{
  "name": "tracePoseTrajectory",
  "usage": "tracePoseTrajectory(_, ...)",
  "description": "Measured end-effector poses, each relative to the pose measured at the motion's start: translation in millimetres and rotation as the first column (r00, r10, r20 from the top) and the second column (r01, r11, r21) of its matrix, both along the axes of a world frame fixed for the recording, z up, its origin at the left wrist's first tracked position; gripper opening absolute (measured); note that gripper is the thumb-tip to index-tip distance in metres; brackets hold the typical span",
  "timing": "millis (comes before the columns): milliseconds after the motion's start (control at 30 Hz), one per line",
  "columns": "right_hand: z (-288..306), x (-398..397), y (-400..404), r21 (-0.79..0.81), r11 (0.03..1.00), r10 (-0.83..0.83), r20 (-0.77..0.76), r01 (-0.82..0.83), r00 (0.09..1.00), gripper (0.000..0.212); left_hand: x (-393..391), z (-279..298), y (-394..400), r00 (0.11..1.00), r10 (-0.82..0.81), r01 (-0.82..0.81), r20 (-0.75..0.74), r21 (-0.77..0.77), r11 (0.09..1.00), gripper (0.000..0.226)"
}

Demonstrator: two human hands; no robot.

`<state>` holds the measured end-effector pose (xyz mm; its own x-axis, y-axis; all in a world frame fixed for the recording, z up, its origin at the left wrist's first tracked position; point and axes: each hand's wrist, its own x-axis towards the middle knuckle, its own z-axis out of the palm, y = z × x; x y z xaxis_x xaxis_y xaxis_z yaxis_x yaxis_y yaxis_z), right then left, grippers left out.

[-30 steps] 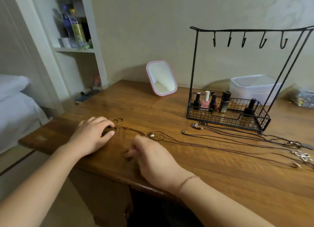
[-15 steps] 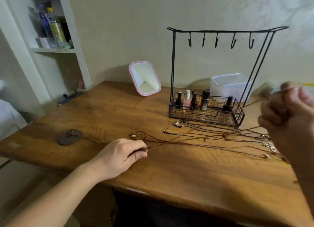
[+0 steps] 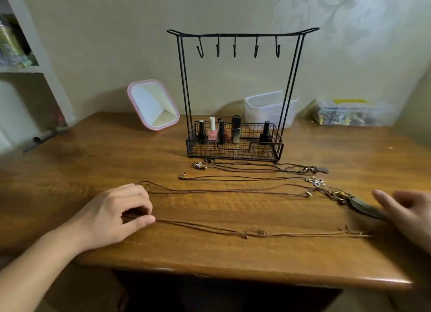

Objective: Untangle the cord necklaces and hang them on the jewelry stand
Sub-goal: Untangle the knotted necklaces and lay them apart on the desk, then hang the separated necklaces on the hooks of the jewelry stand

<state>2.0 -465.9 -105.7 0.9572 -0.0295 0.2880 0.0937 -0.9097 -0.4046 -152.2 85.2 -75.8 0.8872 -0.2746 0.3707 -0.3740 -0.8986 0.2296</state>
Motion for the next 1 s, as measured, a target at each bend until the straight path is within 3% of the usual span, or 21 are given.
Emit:
tracePoseTrajectory(33,12,-2,21,0.023,0.999,0.019,0.127,-0.022,0.992,0.052,3,1,-2,1.000,-0.008,0.008,0.014,0.014,1.000,0.014)
tracePoseTrajectory(100,25,1,29,-0.094,0.995,0.052,0.211,-0.033,0.976,0.060,9,5,-9,1.000,0.005,-0.005,0.025,0.006,1.000,0.017)
tracePoseTrajectory(167,34,1,39,-0.038,0.999,-0.017,0.216,0.026,0.976,0.053,17,9,-17,0.998,0.035,-0.035,0.046,-0.013,0.999,0.019)
tracePoseTrajectory(233,51,-7,59,-0.110,0.993,-0.020,0.185,0.041,0.983,0.039,30,14,-25,0.994,0.093,-0.091,0.060,-0.024,0.996,0.021)
tracePoseTrajectory(300,73,-5,92,-0.131,0.990,0.070,0.163,-0.049,0.984,0.026,49,22,-36,0.983,0.180,-0.180,0.030,-0.019,0.984,0.021)
tracePoseTrajectory(400,82,24,138,-0.131,0.966,0.223,-0.017,-0.224,0.975,0.013,89,28,-59,0.949,0.315,-0.313,-0.032,0.064,0.948,0.017)
tracePoseTrajectory(533,62,77,178,-0.260,0.920,0.259,-0.161,-0.294,0.953,0.023,133,18,-81,0.913,0.406,-0.402,-0.043,0.085,0.912,0.016)
tracePoseTrajectory(633,51,95,183,-0.286,0.917,0.233,-0.184,-0.279,0.955,0.026,147,14,-80,0.883,0.467,-0.463,-0.046,0.085,0.882,0.020)
tracePoseTrajectory(867,52,102,179,-0.251,0.919,0.258,-0.200,-0.304,0.945,0.016,154,19,-75,0.854,0.512,-0.514,-0.091,-0.005,0.858,0.015)
tracePoseTrajectory(1000,55,97,184,-0.416,0.832,0.268,-0.279,-0.368,0.922,0.014,160,26,-98,0.938,0.339,-0.343,-0.075,-0.049,0.938,0.014)
